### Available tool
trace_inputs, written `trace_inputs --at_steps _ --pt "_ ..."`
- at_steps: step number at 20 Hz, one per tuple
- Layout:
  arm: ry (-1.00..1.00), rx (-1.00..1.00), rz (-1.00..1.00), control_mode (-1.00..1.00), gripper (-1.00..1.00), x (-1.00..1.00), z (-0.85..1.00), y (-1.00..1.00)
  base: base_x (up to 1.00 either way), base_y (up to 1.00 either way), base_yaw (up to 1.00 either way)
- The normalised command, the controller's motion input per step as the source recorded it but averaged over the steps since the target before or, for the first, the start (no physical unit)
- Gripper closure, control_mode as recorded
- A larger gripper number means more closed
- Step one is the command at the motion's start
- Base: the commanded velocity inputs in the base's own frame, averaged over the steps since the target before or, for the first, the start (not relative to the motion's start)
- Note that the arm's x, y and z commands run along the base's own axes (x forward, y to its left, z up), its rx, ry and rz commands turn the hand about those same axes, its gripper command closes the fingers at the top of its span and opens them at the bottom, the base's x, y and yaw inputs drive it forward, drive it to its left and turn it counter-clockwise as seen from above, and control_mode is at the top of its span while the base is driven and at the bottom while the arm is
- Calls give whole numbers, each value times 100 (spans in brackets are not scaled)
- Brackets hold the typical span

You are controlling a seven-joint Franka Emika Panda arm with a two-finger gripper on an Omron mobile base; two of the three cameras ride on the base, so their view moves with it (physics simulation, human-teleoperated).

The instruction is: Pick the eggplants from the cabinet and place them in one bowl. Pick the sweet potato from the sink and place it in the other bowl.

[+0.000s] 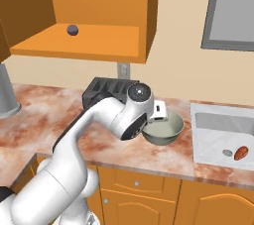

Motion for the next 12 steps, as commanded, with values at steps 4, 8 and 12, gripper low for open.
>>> trace_inputs --at_steps 4,8,12 --pt "-1 0 1 -100 100 12 -7 -7 0 0 0" --pt "0 0 0 -100 100 31 -14 -12 0 0 0" --pt "0 0 0 -100 100 35 -15 -8 0 0 0"
